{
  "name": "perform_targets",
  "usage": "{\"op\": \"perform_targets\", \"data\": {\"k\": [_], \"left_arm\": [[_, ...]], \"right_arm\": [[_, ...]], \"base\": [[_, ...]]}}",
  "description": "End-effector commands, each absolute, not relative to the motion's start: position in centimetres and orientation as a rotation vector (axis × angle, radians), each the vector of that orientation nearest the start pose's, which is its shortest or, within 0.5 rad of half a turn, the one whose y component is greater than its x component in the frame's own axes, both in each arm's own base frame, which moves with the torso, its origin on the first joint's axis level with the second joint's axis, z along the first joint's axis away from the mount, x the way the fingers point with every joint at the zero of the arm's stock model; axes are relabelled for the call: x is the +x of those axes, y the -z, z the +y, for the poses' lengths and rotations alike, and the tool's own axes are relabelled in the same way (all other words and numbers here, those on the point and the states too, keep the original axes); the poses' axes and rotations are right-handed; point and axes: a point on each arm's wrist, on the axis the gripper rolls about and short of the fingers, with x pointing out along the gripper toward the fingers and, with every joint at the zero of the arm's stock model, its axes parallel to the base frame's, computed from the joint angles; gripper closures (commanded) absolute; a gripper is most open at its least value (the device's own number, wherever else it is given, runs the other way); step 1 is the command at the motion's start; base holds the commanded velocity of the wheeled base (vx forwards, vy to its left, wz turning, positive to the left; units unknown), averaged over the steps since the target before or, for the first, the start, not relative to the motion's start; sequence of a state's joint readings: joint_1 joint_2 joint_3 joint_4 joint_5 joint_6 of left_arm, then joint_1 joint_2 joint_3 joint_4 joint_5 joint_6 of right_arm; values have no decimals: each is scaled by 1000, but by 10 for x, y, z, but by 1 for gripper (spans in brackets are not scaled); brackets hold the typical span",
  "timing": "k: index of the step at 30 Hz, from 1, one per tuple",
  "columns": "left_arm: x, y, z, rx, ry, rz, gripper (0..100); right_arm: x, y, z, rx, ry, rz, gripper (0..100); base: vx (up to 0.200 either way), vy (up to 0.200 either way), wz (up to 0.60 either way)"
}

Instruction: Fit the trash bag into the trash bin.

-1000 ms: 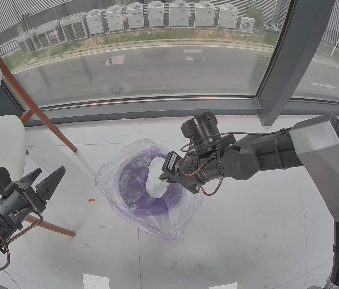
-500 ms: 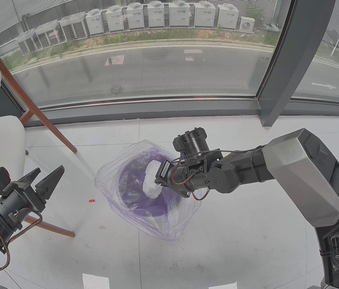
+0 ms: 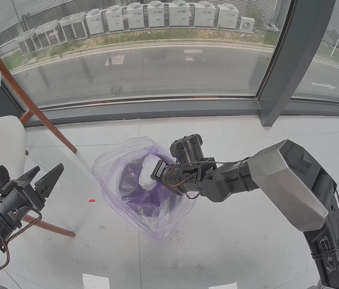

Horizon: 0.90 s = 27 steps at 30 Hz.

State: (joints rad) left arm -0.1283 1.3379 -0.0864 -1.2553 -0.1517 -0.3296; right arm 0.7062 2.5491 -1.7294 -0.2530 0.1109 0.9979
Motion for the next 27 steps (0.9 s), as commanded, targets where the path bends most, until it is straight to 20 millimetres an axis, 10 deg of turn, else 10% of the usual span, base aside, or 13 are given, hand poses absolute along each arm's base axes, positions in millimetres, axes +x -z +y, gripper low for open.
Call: {"op": "perform_targets", "data": {"k": [1, 24, 25, 27], "left_arm": [[158, -151, -24, -328, 276, 38, 0], [159, -151, -21, -328, 262, 33, 0], [159, -151, -21, -328, 261, 34, 0], [159, -151, -21, -328, 260, 34, 0]], "right_arm": [[381, -14, 337, 718, -418, 943, 100], [390, 6, 343, 704, -314, 855, 100], [390, 6, 343, 703, -313, 856, 0], [389, 4, 344, 710, -314, 854, 0]], "base": [[0, 0, 0], [0, 0, 0], [0, 0, 0], [0, 0, 0]]}}
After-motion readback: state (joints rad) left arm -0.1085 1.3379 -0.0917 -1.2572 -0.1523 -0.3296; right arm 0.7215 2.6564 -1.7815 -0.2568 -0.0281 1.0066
